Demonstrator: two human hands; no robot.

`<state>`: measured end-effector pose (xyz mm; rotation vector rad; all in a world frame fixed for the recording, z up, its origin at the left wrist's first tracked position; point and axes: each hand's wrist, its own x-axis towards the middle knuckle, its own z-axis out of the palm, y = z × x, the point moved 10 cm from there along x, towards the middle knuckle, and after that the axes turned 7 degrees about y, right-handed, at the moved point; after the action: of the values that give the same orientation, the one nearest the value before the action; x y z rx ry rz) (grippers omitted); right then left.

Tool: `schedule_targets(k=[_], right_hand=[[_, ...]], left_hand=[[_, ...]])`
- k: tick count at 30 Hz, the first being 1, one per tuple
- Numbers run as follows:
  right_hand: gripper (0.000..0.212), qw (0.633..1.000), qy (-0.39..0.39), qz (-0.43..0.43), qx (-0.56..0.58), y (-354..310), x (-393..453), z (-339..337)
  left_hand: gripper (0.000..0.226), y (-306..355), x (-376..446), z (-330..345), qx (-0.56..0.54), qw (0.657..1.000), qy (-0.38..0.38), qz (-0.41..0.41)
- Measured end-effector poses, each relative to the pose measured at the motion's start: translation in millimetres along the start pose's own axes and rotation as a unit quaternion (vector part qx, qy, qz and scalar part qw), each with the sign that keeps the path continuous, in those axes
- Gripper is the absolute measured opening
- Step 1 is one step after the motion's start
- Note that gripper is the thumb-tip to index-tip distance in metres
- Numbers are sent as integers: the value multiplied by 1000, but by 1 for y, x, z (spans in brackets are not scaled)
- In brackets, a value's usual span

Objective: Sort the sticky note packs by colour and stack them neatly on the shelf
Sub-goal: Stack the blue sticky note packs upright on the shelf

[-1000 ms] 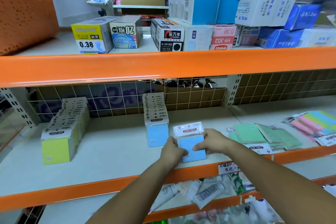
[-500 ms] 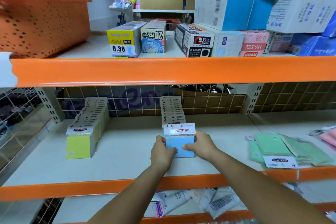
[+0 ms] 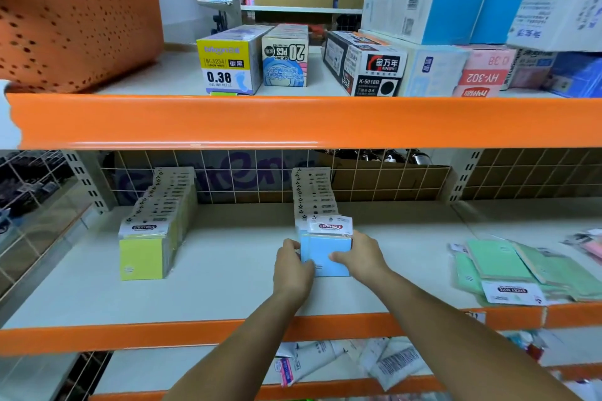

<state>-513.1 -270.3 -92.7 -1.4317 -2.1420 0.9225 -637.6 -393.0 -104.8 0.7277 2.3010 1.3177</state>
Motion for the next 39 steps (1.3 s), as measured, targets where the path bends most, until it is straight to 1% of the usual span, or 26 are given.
schedule_targets(k=[4, 7, 10, 13, 15, 19, 21, 23, 24, 25, 27, 28, 31, 35, 36, 39], right_hand=[[51, 1000, 11, 13, 0, 1, -1, -5], [54, 1000, -9, -1, 22, 1, -4, -5], [54, 999, -33, -20, 30, 1, -9, -4], [52, 998, -16, -57, -26, -7, -12, -4], [50, 997, 2, -65, -43, -10, -15, -1], [38, 999, 26, -32, -26, -5, -15, 6], [40, 999, 29, -11, -24, 1, -15, 6], [46, 999, 17, 13, -44, 8, -17, 6], [46, 998, 3, 17, -67, 10, -19, 8], [41, 995, -13, 14, -95, 12, -20, 10], [31, 991, -28, 3, -134, 12, -23, 15], [31, 989, -29, 0, -142, 12, -23, 16], [31, 985, -34, -21, -169, 12, -24, 17], [24, 975, -50, -68, -208, 10, -24, 20], [23, 973, -45, -72, -215, 9, -24, 20], [30, 968, -31, -85, -236, 3, -24, 22]], left_hand=[[24, -2, 0, -3, 19, 1000, 12, -6], [27, -3, -4, -9, 68, 997, 31, 11], [23, 0, -6, -5, 88, 995, 7, 39], [19, 2, -8, -1, 97, 994, -6, 59], [16, 3, -8, -2, 92, 994, 2, 63], [14, -1, -6, -10, 91, 994, 31, 45], [19, -5, -6, -13, 102, 993, 42, 28], [28, -10, -5, -14, 139, 989, 49, 16], [34, -12, -4, -13, 176, 983, 46, 19], [39, -13, -4, -11, 216, 975, 41, 28], [40, -12, -6, -4, 270, 961, 23, 58], [39, -11, -7, 0, 283, 956, 11, 72], [42, -15, -8, 5, 299, 949, -21, 98], [56, -21, -4, 6, 313, 937, -75, 135], [55, -22, -4, 6, 313, 936, -77, 138], [51, -22, -3, 4, 311, 938, -61, 139]])
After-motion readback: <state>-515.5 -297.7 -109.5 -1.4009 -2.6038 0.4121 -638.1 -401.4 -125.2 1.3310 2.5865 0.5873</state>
